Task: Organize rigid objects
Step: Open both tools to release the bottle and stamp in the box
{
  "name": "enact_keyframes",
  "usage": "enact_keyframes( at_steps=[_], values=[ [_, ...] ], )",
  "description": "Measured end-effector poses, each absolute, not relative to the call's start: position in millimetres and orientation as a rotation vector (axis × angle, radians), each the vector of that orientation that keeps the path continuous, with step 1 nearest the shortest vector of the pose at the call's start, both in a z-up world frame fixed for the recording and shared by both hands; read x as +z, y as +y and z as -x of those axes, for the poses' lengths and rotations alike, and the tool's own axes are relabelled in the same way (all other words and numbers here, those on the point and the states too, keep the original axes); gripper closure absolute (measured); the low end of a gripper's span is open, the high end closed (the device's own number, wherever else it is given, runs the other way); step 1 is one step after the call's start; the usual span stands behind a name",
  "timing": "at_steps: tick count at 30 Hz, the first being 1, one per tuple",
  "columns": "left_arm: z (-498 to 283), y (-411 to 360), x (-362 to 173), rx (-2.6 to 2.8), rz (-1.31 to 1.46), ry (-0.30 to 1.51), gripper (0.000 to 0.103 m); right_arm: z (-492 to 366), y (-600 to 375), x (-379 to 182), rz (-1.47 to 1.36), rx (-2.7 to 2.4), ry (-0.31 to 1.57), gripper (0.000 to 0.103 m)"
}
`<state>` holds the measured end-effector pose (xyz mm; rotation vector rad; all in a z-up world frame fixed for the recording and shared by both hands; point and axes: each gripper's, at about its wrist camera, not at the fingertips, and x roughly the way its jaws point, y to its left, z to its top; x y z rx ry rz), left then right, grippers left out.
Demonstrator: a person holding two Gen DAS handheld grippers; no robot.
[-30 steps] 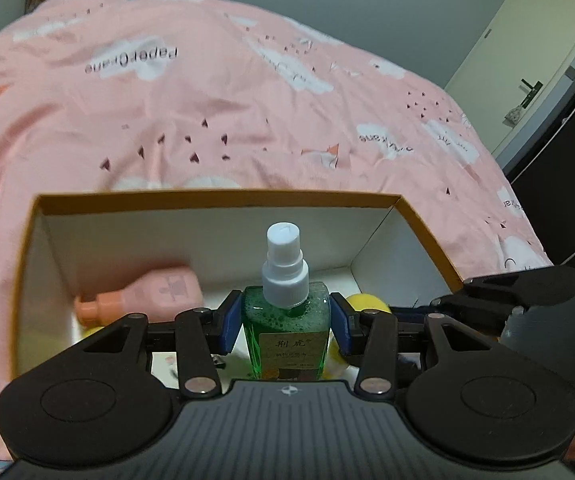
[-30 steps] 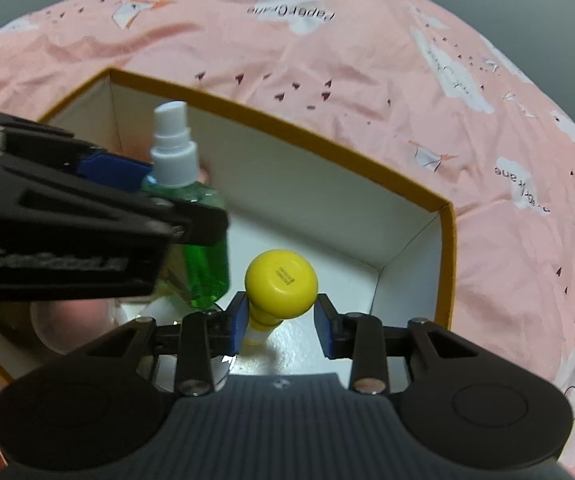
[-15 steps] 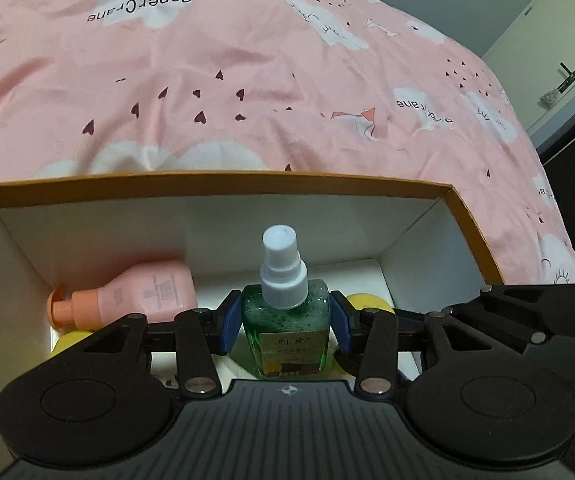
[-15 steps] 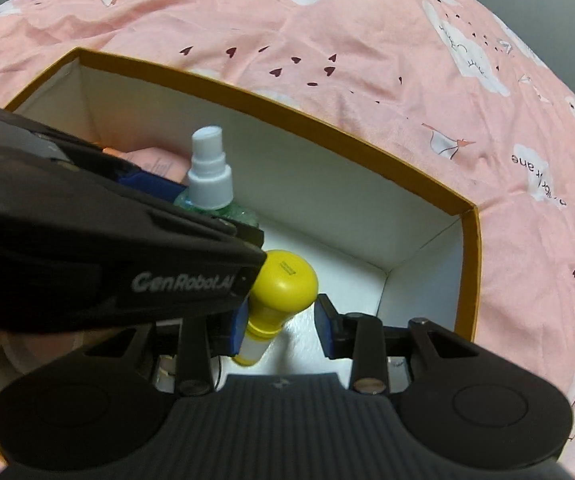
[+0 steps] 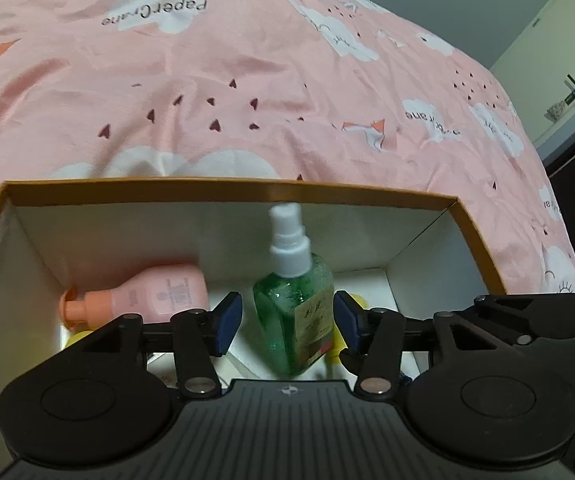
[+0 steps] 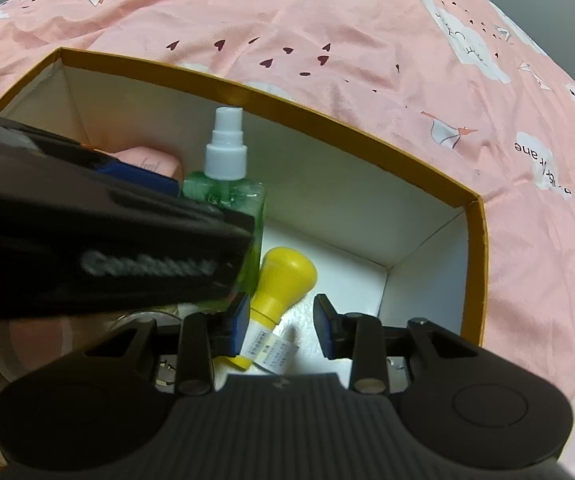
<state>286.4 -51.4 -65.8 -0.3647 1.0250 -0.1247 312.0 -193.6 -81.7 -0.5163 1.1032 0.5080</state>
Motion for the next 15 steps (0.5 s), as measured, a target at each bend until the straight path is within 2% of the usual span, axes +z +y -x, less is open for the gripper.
enact_keyframes(
  at_steps=[7,13,15],
  values=[
    [-274.1,-46.0,-51.6,-0.138,0.357,1.0,0.039,-308.9,-190.6,-83.7,0.522,0.507,1.094,0.066],
    [-265.1,-42.9,-49.9,-0.126,0.359,1.007,0.039,-301.0,-189.3,-77.7,0.535,0.502,1.074,0.059],
    [-261.5,-43.3,-48.7,-0.134,0.364,1.009,0.039,-296.6,-189.4,-73.0,0.533,0.504,1.06,0.053]
  ],
)
